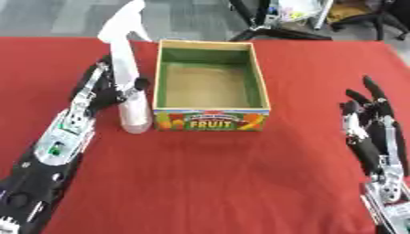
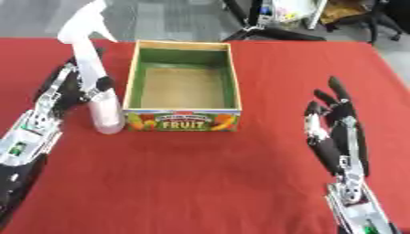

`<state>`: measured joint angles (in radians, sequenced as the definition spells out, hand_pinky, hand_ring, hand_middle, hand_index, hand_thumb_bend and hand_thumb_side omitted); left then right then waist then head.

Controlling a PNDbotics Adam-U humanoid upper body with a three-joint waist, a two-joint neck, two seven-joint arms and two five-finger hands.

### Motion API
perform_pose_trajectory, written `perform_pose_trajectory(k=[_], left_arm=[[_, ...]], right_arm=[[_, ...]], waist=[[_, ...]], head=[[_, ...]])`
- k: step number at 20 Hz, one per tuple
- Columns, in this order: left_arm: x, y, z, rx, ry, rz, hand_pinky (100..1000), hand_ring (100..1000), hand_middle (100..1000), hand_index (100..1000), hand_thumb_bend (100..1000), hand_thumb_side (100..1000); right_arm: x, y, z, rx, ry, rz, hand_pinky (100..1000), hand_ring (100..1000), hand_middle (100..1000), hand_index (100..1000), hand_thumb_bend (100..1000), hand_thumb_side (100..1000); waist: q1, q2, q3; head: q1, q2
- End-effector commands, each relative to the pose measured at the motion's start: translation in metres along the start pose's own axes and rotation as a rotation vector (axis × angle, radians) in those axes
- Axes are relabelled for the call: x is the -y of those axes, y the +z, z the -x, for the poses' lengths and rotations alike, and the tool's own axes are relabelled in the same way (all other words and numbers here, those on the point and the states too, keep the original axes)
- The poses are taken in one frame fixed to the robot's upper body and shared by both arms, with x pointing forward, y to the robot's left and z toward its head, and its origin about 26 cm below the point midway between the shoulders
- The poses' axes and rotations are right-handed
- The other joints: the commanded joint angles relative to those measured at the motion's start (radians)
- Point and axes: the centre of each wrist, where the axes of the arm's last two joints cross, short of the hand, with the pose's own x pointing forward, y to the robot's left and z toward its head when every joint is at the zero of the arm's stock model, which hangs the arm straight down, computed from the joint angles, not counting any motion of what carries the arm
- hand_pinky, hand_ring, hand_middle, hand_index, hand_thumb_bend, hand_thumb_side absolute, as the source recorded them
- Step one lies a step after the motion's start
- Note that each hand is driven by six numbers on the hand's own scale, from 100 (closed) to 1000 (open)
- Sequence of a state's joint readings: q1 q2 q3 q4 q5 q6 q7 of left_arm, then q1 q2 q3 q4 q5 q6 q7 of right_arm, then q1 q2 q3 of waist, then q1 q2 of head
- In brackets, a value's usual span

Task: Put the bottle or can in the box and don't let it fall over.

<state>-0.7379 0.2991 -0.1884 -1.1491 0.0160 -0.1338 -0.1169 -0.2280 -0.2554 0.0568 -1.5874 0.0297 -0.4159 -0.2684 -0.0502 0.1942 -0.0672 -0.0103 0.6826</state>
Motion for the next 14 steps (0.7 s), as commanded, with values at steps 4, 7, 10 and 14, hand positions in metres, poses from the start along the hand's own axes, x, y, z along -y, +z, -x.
perform_pose_trajectory(k=[4,7,10,14], left_arm=[[-0.0049,-0.0051,-0.0054,0.002,-0.033,0.063,765,1000,825,852,753,452],[-0.0052,-0.0044,-0.0029,-0.014,-0.048,0.07,721,1000,757,826,638,330],[-0.0039,-0.0036,0.0002,-0.024,-0.057,0.072,645,1000,653,776,422,100],[-0.0019,-0.0038,0.0024,-0.018,-0.039,0.045,414,1000,450,636,108,100]], right_arm=[[0.0018,-0.0064,-0.0036,0.022,-0.001,-0.005,785,884,1000,960,100,470],[0.0017,-0.0063,-0.0036,0.022,-0.002,-0.006,785,884,1000,960,100,470],[0.0017,-0.0064,-0.0036,0.022,-0.002,-0.006,785,884,1000,960,100,470],[0.0015,-0.006,-0.0033,0.021,-0.003,-0.006,785,885,1000,960,100,470]], waist=[[0.004,-0.013,-0.005],[0.004,-0.013,-0.006],[0.003,-0.013,-0.006],[0.003,-0.013,-0.006]], head=[[0.001,-0.011],[0.0,-0.012],[-0.002,-0.012],[-0.001,-0.012]])
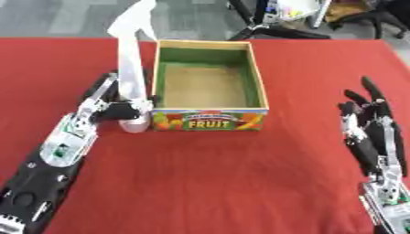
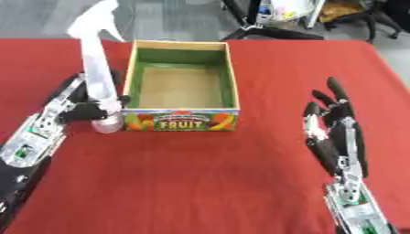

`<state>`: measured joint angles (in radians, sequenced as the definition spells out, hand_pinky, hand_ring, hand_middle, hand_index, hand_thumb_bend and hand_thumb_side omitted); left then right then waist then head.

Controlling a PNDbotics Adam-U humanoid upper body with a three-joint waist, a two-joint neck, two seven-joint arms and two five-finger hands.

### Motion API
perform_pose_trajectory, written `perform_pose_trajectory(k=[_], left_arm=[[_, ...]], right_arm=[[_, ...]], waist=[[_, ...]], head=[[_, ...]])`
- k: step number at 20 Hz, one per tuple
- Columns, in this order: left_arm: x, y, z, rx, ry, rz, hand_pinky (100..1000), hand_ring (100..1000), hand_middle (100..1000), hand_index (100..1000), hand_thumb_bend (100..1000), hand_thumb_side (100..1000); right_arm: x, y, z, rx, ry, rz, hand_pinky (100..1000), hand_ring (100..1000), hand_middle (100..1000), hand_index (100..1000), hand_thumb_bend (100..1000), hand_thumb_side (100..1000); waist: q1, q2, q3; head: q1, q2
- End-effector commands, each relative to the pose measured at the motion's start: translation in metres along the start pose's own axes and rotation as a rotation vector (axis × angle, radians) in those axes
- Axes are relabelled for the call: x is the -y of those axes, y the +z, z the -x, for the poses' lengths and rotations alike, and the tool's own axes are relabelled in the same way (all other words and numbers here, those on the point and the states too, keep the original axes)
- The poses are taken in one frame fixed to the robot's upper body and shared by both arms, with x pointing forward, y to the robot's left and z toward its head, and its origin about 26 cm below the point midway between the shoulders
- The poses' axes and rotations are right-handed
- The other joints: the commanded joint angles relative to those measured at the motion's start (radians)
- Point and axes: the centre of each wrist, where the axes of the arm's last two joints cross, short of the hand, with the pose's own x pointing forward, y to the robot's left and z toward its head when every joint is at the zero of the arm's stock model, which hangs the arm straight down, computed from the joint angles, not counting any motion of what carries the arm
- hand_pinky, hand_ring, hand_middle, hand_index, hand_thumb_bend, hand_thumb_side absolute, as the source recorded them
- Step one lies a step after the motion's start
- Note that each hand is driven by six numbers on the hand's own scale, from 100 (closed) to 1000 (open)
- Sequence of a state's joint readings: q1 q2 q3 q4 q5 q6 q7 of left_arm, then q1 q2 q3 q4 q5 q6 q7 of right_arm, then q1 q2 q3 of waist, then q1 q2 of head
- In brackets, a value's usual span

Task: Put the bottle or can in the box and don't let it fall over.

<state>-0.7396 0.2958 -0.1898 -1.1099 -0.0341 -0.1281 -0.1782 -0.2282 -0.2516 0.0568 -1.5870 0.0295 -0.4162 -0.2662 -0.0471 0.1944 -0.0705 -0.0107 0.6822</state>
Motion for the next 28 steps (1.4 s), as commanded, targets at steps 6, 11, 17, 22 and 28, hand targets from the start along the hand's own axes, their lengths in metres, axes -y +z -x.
perform_pose_trajectory(k=[6,11,17,22,28], left_arm=[[-0.003,-0.008,-0.014,0.067,0.077,-0.145,147,872,207,424,100,146],[-0.013,-0.012,-0.036,0.141,0.082,-0.189,138,831,193,416,100,145],[-0.037,-0.032,-0.091,0.271,0.012,-0.172,148,787,205,419,100,154],[-0.033,-0.053,-0.109,0.295,-0.008,-0.11,162,806,216,429,100,173],[-0.024,-0.07,-0.079,0.217,-0.013,-0.068,282,894,272,484,100,100]], right_arm=[[0.002,-0.006,-0.003,0.02,-0.001,-0.007,786,885,1000,960,100,470],[0.002,-0.006,-0.003,0.021,-0.002,-0.01,786,885,1000,961,100,470],[-0.001,-0.007,-0.003,0.021,-0.012,-0.026,787,886,1000,961,100,470],[-0.012,-0.009,-0.005,0.028,-0.044,-0.061,787,887,1000,962,100,470],[-0.025,-0.012,-0.008,0.039,-0.087,-0.101,788,888,1000,962,100,470]], waist=[[-0.001,-0.014,-0.006],[0.0,-0.015,-0.011],[0.001,-0.011,-0.034],[-0.004,0.0,-0.077],[-0.014,0.019,-0.124]], head=[[-0.001,-0.014],[-0.001,-0.014],[0.01,-0.019],[0.036,-0.032],[0.058,-0.049]])
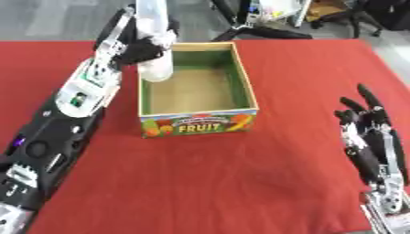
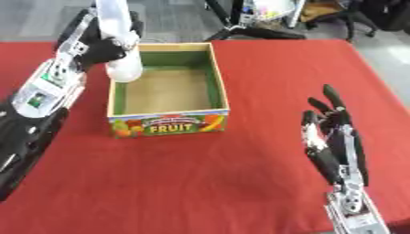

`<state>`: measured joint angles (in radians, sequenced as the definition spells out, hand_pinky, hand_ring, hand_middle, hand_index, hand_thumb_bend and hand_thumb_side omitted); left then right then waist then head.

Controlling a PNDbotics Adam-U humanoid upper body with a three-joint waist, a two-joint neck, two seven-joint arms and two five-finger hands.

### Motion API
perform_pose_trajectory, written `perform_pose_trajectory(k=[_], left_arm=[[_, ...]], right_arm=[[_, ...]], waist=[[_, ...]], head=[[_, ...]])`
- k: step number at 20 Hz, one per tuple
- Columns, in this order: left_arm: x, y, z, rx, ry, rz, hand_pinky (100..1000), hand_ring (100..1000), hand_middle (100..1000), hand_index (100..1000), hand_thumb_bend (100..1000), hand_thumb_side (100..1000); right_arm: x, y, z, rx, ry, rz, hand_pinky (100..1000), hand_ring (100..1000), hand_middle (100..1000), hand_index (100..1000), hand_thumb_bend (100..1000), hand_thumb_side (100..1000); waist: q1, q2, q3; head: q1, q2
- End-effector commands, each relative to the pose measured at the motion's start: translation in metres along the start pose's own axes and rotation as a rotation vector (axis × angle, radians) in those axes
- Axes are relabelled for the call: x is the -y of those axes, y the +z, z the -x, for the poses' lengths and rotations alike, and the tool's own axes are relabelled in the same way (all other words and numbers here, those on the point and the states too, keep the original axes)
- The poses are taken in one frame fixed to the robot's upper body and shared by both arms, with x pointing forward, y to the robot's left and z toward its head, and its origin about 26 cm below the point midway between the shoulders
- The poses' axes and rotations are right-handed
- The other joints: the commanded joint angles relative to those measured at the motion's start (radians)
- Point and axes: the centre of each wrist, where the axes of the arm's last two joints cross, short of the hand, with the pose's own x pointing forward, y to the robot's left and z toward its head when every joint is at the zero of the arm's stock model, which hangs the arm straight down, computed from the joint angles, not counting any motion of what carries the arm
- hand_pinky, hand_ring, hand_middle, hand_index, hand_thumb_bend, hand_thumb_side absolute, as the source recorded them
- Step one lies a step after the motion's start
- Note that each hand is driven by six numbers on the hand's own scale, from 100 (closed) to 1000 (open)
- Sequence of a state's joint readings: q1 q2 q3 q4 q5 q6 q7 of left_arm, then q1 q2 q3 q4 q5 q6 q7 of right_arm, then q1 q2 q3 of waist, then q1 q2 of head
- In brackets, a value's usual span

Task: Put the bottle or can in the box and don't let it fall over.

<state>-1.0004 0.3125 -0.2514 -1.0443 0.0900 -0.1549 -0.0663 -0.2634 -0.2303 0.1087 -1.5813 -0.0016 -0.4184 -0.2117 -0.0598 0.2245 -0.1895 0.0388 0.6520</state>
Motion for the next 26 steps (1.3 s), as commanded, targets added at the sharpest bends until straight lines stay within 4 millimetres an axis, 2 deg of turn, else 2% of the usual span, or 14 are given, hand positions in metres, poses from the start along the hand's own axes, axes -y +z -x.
perform_pose_trajectory(k=[1,2,3,4,5,6,8,11,14,19,22,26], left_arm=[[0.003,-0.007,0.009,-0.005,-0.018,0.031,338,920,295,505,100,100],[0.006,-0.006,0.014,-0.009,-0.022,0.05,370,933,309,517,100,100],[0.009,-0.005,0.018,-0.008,-0.029,0.074,434,965,349,551,177,100],[0.012,-0.005,0.02,-0.003,-0.039,0.098,597,1000,462,631,360,100],[0.013,-0.004,0.022,0.008,-0.061,0.126,699,1000,542,686,511,179],[0.013,-0.003,0.022,0.016,-0.087,0.148,816,1000,715,773,739,311],[0.011,-0.002,0.021,0.037,-0.144,0.186,904,1000,881,882,998,403],[0.005,-0.001,0.015,0.077,-0.2,0.195,971,1000,970,935,1000,480],[-0.004,0.0,0.006,0.11,-0.21,0.162,1000,1000,1000,949,1000,551],[-0.026,0.012,-0.012,0.126,-0.207,0.081,986,1000,1000,943,1000,548],[-0.046,0.034,-0.025,0.139,-0.198,-0.003,975,1000,988,935,991,547],[-0.062,0.084,-0.04,0.156,-0.154,-0.136,960,1000,972,920,940,565]], right_arm=[[-0.003,-0.007,-0.004,0.024,-0.017,-0.021,788,888,1000,962,100,470],[-0.004,-0.007,-0.005,0.026,-0.02,-0.024,788,888,1000,962,100,470],[-0.004,-0.008,-0.005,0.027,-0.023,-0.025,788,888,1000,962,100,470],[-0.004,-0.008,-0.005,0.028,-0.024,-0.026,788,888,1000,962,100,470],[-0.004,-0.008,-0.005,0.029,-0.025,-0.027,788,888,1000,962,100,470],[-0.004,-0.008,-0.005,0.029,-0.024,-0.027,788,888,1000,962,100,470],[-0.003,-0.008,-0.005,0.028,-0.022,-0.025,788,888,1000,962,100,470],[-0.002,-0.008,-0.005,0.027,-0.018,-0.025,788,888,1000,962,100,470],[0.0,-0.008,-0.005,0.028,-0.013,-0.023,788,888,1000,962,100,470],[0.003,-0.008,-0.005,0.028,-0.001,-0.016,788,887,1000,962,100,470],[0.008,-0.008,-0.006,0.029,0.014,-0.006,788,887,1000,962,100,470],[0.014,-0.006,-0.005,0.026,0.035,0.011,788,888,1000,961,100,470]], waist=[[-0.001,-0.009,-0.011],[-0.002,-0.008,-0.015],[-0.002,-0.007,-0.018],[-0.003,-0.007,-0.019],[-0.003,-0.007,-0.02],[-0.003,-0.007,-0.019],[-0.003,-0.009,-0.017],[-0.002,-0.012,-0.01],[-0.001,-0.015,-0.003],[0.003,-0.021,0.015],[0.008,-0.023,0.035],[0.013,-0.024,0.067]], head=[[0.011,-0.021],[0.013,-0.022],[0.014,-0.023],[0.014,-0.024],[0.014,-0.024],[0.015,-0.025],[0.013,-0.025],[0.008,-0.025],[0.001,-0.026],[-0.013,-0.026],[-0.03,-0.025],[-0.047,-0.023]])
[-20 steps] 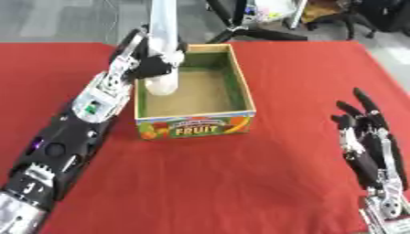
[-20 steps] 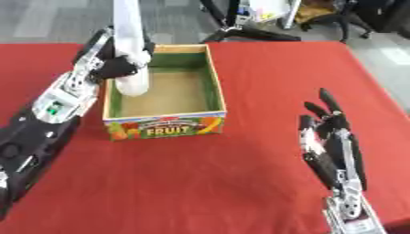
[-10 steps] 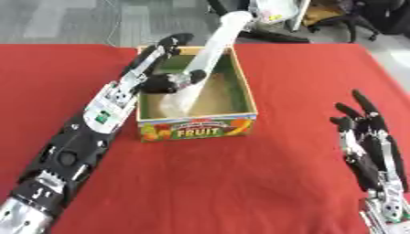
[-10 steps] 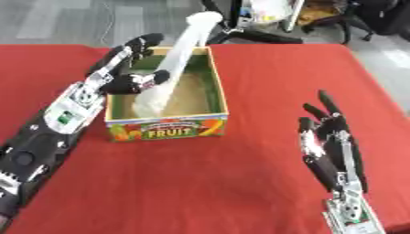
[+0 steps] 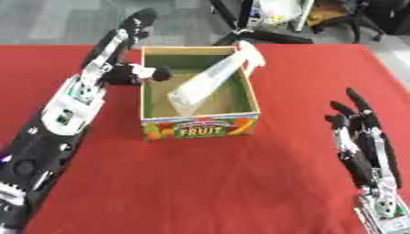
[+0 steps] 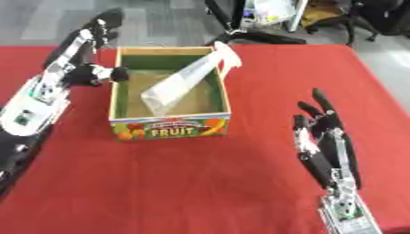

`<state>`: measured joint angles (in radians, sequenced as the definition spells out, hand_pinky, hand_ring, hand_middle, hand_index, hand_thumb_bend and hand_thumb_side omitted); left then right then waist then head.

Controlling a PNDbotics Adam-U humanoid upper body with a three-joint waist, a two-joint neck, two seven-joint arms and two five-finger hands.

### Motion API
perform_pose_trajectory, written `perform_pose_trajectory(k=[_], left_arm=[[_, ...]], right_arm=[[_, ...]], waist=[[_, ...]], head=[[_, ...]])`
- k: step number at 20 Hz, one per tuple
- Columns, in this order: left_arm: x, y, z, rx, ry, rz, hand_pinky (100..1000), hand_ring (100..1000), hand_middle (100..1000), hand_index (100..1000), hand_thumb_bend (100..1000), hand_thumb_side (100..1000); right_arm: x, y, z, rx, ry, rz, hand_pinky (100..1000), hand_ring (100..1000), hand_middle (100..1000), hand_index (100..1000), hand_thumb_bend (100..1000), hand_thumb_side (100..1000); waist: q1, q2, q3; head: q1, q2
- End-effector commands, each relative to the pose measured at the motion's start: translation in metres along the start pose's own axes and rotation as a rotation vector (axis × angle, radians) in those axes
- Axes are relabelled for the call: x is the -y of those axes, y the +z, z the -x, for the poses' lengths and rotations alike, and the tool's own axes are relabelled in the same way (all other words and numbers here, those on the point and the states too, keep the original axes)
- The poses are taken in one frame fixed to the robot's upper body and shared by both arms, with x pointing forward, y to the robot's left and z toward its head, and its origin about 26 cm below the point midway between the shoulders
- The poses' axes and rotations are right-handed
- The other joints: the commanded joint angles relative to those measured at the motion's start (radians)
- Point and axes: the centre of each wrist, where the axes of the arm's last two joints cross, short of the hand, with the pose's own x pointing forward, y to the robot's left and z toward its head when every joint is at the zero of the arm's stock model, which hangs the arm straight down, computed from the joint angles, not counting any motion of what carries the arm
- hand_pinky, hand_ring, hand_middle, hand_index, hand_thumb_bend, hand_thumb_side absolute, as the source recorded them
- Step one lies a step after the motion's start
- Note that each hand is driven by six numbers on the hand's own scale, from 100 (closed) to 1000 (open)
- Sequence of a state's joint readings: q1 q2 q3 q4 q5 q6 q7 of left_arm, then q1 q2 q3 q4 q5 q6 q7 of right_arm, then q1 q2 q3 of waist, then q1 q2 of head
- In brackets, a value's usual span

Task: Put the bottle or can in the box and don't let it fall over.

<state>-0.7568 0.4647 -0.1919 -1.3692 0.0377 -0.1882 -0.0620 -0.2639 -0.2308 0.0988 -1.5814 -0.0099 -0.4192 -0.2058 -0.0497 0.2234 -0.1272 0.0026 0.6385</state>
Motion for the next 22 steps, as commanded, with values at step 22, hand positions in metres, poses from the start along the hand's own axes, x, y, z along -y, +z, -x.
perform_pose_trajectory(k=[22], left_arm=[[0.021,0.156,-0.007,-0.158,-0.025,-0.442,943,1000,966,900,854,587]], right_arm=[[0.022,0.009,0.002,-0.013,0.072,0.055,788,890,1000,963,100,470]], waist=[[0.004,-0.048,0.109]], head=[[-0.017,0.052]])
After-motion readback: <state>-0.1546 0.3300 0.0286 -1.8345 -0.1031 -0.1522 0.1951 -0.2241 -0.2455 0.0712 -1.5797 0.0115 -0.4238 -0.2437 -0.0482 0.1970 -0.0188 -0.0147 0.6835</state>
